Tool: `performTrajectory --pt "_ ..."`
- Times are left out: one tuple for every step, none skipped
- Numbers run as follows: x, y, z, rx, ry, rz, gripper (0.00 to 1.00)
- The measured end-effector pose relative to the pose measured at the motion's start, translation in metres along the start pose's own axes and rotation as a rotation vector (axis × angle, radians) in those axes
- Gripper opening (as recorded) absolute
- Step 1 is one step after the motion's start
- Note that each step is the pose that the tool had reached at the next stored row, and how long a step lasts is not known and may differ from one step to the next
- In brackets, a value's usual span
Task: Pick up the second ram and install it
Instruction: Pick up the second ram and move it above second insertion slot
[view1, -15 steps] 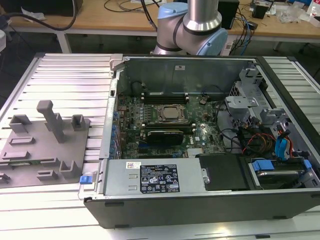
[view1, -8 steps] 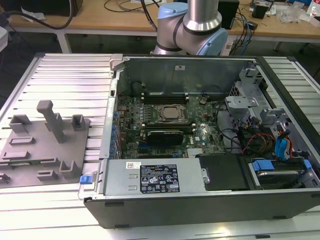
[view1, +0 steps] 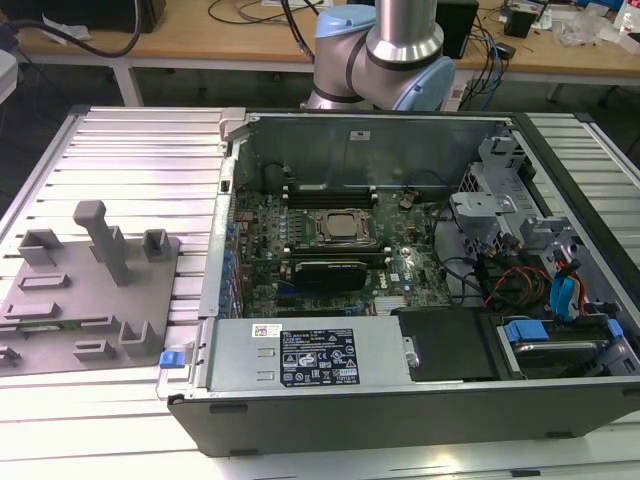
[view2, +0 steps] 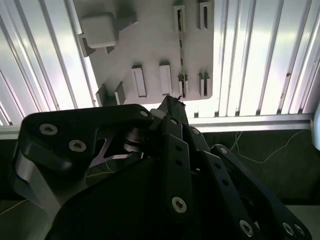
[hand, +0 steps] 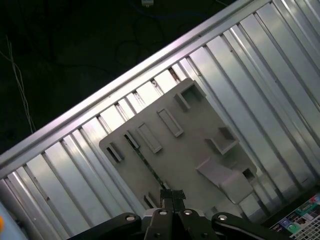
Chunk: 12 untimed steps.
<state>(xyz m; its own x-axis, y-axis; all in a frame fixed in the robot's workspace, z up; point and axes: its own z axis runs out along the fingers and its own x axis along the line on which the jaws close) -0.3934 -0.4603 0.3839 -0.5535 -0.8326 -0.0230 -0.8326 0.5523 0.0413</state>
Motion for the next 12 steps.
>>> performTrajectory --pt "0.0 0.0 0.0 -0.0002 0.0004 -0.01 0.11" --pt "0.0 0.0 0.0 -0.0004 0.0006 -0.016 0.11" --pt "0.0 0.0 0.0 -0.0006 0.0011 -0.026 0.11" --pt "0.0 0.0 0.0 -0.0008 0.0013 -0.032 0.11" --pt "0.0 0.0 0.0 -0.0009 0.0015 -0.039 0.11" --pt "0.0 0.0 0.0 -0.001 0.0018 -0.043 0.11" --pt "0.0 0.0 0.0 -0.0011 0.0019 -0.046 0.11" --pt "0.0 0.0 0.0 -0.0011 0.002 -0.049 0.11" --pt "0.0 0.0 0.0 -0.0012 0.0021 -0.052 0.11" --pt "0.0 0.0 0.0 -0.0013 0.0024 -0.058 0.11" --pt "0.0 0.0 0.0 -0.0014 0.0025 -0.061 0.11" --pt "0.0 0.0 0.0 -0.0016 0.0028 -0.066 0.11"
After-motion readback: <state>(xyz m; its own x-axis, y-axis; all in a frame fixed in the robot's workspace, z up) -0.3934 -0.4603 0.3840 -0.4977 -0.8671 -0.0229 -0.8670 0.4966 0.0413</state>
